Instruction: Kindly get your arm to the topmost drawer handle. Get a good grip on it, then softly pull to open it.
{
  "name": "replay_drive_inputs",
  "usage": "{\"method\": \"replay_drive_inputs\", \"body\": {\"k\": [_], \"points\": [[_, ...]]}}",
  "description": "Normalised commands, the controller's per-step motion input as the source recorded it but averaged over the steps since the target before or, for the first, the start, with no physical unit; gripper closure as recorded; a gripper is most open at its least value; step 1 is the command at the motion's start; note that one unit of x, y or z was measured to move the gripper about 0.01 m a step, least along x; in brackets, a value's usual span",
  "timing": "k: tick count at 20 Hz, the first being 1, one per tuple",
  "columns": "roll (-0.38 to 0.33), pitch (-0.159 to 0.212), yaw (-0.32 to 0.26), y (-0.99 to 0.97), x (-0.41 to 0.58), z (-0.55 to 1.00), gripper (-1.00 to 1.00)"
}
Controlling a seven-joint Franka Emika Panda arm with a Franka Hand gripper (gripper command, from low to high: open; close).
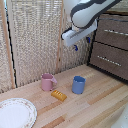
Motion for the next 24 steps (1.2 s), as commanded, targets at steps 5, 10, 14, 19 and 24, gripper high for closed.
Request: {"method": "replay_drive_inputs", "body": {"k": [5, 10, 14, 19, 24], "points": [[-0.345, -0.03, 0.191, -0.13, -0.099, 0.0, -1.0], [-0.338, -0.031, 0.195, -0.12, -0.076, 0.0, -1.0], [-0.347, -0.017, 0.185, -0.13, -0.064, -0.01, -1.0], [-0.375, 0.0, 0.139, -0.2, 0.0, -0.13, -1.0], [-0.375, 0.0, 0.067, -0.34, 0.0, -0.18, -1.0]]}}
